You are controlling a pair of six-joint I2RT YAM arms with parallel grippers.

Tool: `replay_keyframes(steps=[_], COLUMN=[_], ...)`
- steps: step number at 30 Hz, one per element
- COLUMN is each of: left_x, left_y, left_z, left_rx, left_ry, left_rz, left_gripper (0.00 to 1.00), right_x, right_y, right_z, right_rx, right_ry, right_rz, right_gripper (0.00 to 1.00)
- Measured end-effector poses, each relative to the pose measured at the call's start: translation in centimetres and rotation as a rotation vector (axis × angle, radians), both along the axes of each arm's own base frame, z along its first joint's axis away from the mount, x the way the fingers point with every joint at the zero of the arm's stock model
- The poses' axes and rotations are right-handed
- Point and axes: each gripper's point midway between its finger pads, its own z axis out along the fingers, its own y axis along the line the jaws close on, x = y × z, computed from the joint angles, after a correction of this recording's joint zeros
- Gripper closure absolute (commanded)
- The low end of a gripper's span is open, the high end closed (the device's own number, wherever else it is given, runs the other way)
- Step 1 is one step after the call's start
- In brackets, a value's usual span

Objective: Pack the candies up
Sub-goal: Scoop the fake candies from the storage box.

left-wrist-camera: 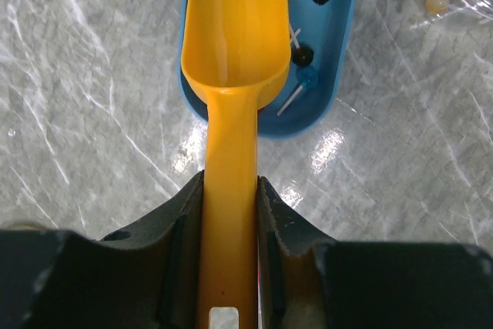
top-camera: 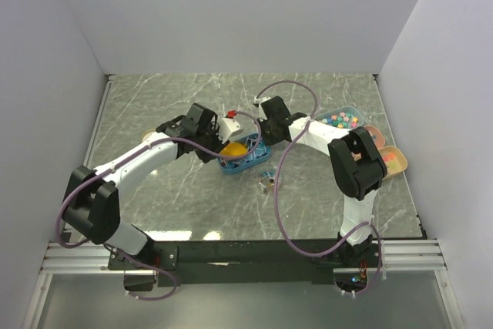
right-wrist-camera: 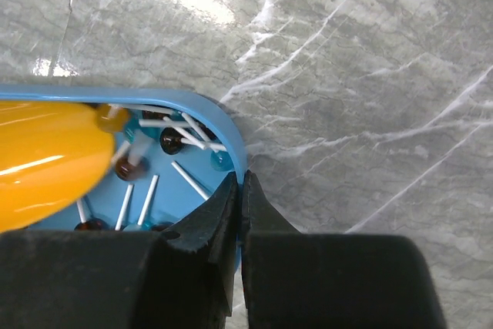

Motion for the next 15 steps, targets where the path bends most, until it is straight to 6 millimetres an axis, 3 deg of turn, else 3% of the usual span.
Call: replay_keyframes(steps=[15], left_x=[1.3], left_y=[-2.0], left_z=[-2.2], left_rx=[0.090], left_ry=[0.033], left_rz=[-0.037], left_gripper=[0.99], right_x=[-0.6], right_y=[1.9], right_z=[0.2], right_rx=[0.008], right_ry=[-0.020], right_rz=[0.055], right_gripper=[1.00])
